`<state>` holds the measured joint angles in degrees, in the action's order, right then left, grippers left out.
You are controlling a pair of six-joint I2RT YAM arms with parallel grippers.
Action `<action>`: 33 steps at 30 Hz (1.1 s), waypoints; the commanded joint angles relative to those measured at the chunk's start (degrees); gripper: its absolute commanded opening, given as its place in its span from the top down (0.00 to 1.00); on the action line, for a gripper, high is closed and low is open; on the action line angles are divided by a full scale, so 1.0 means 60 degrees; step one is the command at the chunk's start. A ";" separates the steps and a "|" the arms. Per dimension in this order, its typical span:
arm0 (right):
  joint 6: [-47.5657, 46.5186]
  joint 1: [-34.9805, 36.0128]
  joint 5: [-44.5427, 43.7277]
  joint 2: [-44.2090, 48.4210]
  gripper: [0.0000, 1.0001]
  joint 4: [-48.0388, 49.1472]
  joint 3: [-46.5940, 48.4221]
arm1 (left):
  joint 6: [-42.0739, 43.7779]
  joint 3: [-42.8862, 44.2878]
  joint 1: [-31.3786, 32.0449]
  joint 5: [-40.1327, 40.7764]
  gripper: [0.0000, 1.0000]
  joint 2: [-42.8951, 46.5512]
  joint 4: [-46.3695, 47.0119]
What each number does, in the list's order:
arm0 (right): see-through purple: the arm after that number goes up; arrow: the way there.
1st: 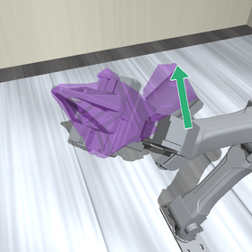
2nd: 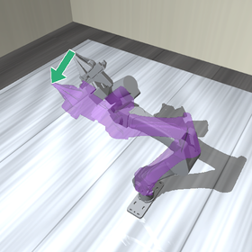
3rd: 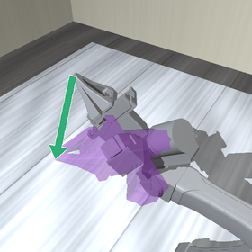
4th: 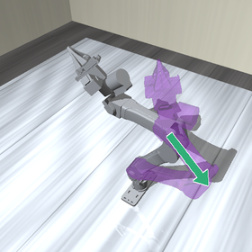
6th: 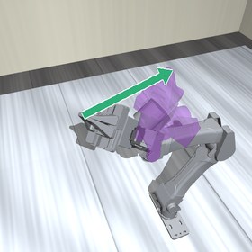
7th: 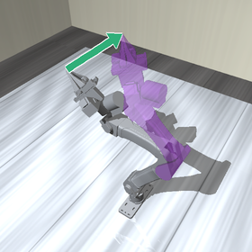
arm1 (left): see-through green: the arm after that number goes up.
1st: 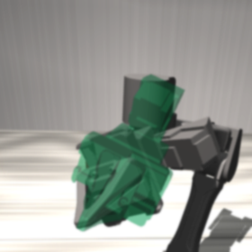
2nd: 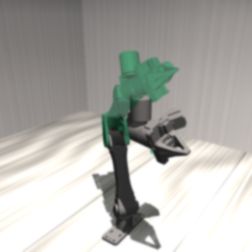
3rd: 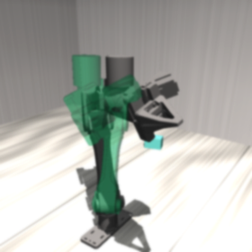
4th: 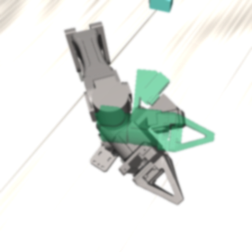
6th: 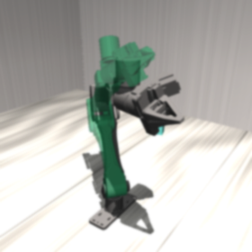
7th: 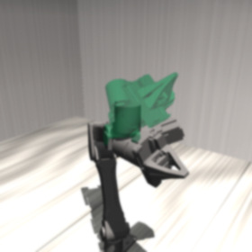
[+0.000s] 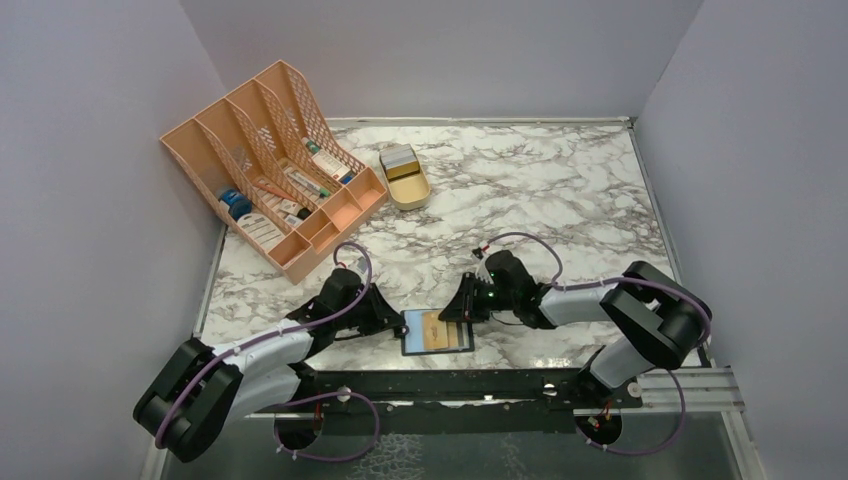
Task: Put the credit cards into the card holder
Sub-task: Insert the credit card into the card holder.
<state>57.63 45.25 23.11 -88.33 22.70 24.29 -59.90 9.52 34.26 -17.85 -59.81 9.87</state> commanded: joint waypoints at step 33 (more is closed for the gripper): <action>0.0157 0.0470 -0.0902 0.0950 0.47 -0.3859 0.1228 | 0.0200 -0.0442 0.0047 -0.0375 0.64 0.2028 -0.0966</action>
<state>56.80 47.35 21.71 -81.25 2.81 29.78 -57.12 8.01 34.26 -18.22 -46.81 -1.17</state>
